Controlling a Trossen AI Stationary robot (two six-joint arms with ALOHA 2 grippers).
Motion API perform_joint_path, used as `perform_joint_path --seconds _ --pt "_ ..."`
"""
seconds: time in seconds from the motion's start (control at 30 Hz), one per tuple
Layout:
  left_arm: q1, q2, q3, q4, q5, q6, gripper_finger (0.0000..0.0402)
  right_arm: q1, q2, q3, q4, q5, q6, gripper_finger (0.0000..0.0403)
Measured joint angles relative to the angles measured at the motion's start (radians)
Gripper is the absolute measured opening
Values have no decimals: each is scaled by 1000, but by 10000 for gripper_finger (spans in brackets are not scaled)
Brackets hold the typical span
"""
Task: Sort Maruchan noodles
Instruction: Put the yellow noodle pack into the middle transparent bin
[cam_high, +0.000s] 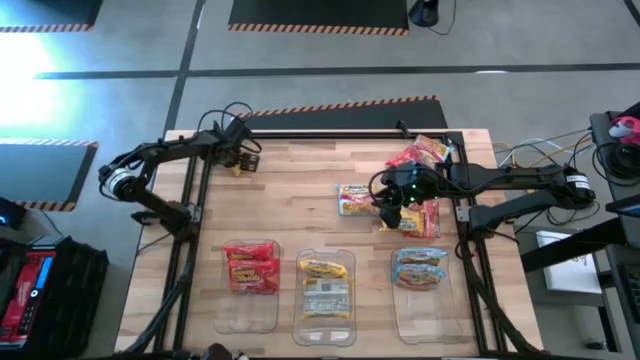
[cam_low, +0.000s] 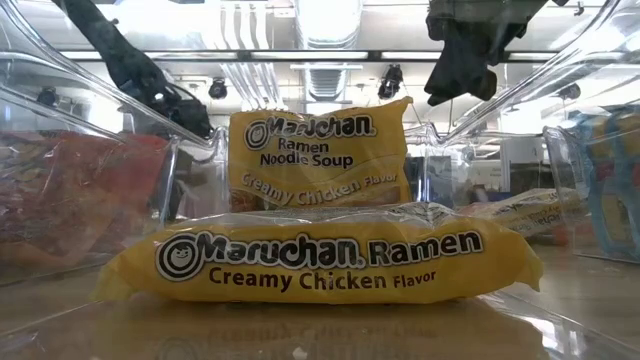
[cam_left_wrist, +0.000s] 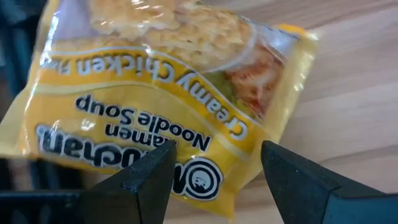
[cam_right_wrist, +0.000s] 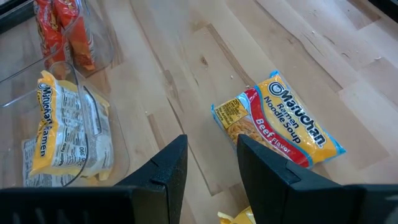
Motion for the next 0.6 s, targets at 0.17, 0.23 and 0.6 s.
perform_joint_path --seconds 0.17,0.23,0.6 --pt "-3 -1 2 61 127 6 220 0 0 0 0 0 0 128" --pt "-10 0 2 90 178 4 220 0 0 0 0 0 0 128" --pt "-139 3 -1 190 305 -55 220 0 0 0 0 0 0 128"
